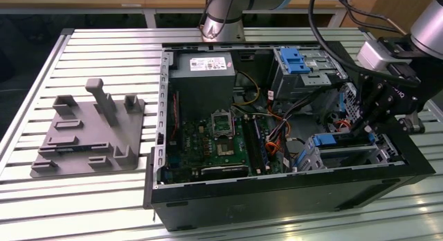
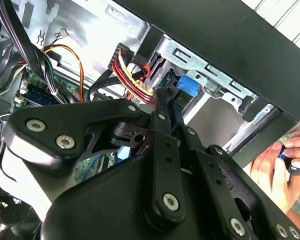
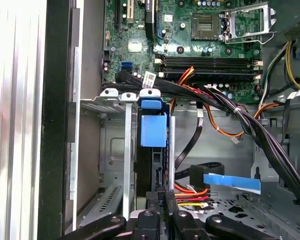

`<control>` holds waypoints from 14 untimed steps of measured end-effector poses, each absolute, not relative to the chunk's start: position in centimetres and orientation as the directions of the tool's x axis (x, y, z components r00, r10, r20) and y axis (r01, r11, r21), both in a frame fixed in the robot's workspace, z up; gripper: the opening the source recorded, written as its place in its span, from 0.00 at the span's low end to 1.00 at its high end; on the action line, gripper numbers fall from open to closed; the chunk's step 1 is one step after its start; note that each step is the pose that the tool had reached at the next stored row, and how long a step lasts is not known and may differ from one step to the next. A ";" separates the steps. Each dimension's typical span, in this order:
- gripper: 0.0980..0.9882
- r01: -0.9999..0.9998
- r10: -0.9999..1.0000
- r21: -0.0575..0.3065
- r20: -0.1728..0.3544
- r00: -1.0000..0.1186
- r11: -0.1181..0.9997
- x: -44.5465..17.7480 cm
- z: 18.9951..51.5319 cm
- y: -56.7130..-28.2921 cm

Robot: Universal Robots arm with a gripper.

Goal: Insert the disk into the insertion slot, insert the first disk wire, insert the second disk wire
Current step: 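Insert the first disk wire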

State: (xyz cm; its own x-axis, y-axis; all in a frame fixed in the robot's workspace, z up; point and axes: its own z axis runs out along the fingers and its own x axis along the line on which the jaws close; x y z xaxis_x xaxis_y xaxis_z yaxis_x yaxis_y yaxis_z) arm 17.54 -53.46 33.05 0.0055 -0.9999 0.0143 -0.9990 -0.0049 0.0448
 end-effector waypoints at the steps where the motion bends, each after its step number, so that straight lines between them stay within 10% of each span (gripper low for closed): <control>1: 0.07 -0.999 -1.000 0.045 0.014 0.006 -0.005 17.5 33.0 -53.5; 6: 0.08 -0.999 -1.000 0.045 0.014 0.006 -0.005 17.5 32.6 -53.5; 14: 0.42 -0.999 -1.000 0.045 0.010 0.006 -0.005 17.5 33.9 -53.5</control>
